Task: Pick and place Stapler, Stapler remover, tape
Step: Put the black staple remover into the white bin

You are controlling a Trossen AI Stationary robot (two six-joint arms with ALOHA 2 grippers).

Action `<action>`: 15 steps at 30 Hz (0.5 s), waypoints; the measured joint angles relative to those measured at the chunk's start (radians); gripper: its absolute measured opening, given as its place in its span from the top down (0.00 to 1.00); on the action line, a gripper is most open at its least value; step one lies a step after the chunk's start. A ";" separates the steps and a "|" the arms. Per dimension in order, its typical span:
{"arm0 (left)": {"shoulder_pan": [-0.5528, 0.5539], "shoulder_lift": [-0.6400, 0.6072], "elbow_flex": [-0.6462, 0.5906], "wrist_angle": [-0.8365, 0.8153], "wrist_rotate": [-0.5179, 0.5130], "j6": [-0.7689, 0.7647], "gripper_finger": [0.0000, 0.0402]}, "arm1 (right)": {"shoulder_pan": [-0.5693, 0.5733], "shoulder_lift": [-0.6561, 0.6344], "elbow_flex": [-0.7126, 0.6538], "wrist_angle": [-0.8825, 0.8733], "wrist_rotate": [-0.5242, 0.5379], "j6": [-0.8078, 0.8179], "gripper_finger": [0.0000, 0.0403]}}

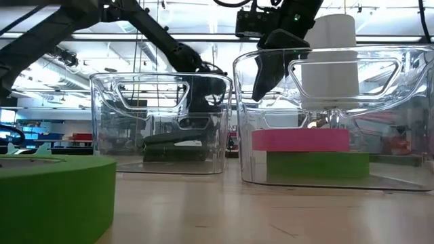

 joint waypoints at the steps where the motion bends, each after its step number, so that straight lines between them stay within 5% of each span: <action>1: 0.000 0.000 0.023 -0.043 -0.022 0.000 0.58 | 0.000 0.000 0.000 -0.002 0.000 0.000 0.60; 4: 0.007 -0.001 0.086 -0.091 -0.032 -0.014 0.58 | 0.000 0.000 0.000 0.000 0.001 -0.011 0.60; 9: 0.027 0.002 0.119 0.075 0.166 -0.060 0.58 | 0.000 0.000 0.000 0.004 0.008 -0.006 0.60; 15: 0.049 0.080 0.118 0.080 0.236 -0.105 0.60 | 0.000 0.000 0.000 0.000 0.008 -0.003 0.60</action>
